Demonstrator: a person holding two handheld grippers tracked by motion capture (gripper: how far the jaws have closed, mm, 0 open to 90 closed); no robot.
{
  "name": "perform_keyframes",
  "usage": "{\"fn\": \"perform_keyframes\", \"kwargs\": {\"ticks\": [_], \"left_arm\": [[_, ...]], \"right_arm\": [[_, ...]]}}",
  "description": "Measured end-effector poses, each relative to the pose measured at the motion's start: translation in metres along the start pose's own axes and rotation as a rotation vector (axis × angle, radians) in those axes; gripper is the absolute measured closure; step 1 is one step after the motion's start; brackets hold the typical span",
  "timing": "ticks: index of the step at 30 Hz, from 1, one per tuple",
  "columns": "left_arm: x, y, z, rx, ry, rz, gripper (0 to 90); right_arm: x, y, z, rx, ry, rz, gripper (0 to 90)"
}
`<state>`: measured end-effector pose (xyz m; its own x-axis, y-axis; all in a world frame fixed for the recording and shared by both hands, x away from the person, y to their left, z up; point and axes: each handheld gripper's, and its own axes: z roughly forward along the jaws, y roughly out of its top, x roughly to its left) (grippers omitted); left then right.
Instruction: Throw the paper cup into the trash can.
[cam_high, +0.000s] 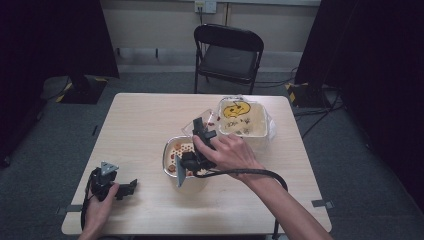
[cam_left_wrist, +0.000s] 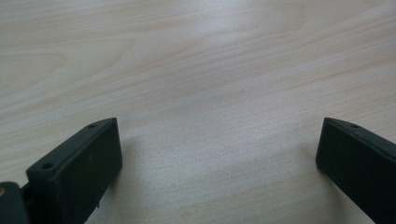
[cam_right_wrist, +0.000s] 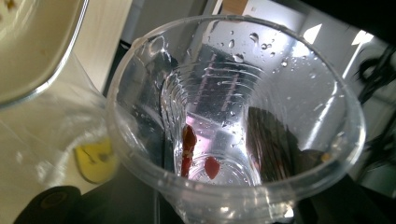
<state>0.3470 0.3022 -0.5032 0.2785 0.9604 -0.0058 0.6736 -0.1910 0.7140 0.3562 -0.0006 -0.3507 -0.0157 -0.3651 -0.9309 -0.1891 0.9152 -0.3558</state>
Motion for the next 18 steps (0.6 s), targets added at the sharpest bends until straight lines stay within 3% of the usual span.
{"fn": "perform_keyframes", "kwargs": {"ticks": [1,2,3,4,5,6,7,8,9,14,15,18], "left_arm": [[0.0,0.0,0.0,-0.001,0.0,0.0,0.0],[0.0,0.0,0.0,-0.001,0.0,0.0,0.0],[0.0,0.0,0.0,0.0,0.0,0.0,0.0],[0.0,0.0,0.0,0.0,0.0,0.0,0.0],[0.0,0.0,0.0,-0.001,0.0,-0.002,0.0],[0.0,0.0,0.0,-0.001,0.0,-0.002,0.0],[0.0,0.0,0.0,0.0,0.0,0.0,0.0],[0.0,0.0,0.0,-0.002,0.0,-0.002,0.0],[0.0,0.0,0.0,-0.002,0.0,-0.002,0.0],[0.0,0.0,0.0,-0.002,0.0,-0.002,0.0],[0.0,0.0,0.0,0.0,0.0,0.0,0.0],[0.0,0.0,0.0,0.0,0.0,0.0,0.0]], "right_arm": [[-0.006,-0.005,0.0,-0.021,0.045,0.157,57.5],[-0.006,-0.005,0.0,-0.021,0.045,0.157,57.5],[-0.01,-0.007,0.0,-0.033,0.06,0.214,57.5],[-0.013,-0.01,-0.001,-0.038,0.093,0.291,57.6],[-0.018,-0.015,-0.001,-0.074,0.131,0.421,57.7],[-0.018,-0.015,-0.001,-0.074,0.131,0.421,57.7],[-0.018,-0.018,-0.001,-0.089,0.159,0.488,57.8],[-0.019,-0.024,0.001,-0.122,0.207,0.615,57.9],[-0.019,-0.024,0.001,-0.122,0.207,0.615,57.9],[-0.018,-0.042,0.007,-0.202,0.324,0.939,58.2],[-0.018,-0.052,0.011,-0.245,0.379,1.059,58.2],[-0.018,-0.064,0.013,-0.3,0.451,1.24,58.2]]}}
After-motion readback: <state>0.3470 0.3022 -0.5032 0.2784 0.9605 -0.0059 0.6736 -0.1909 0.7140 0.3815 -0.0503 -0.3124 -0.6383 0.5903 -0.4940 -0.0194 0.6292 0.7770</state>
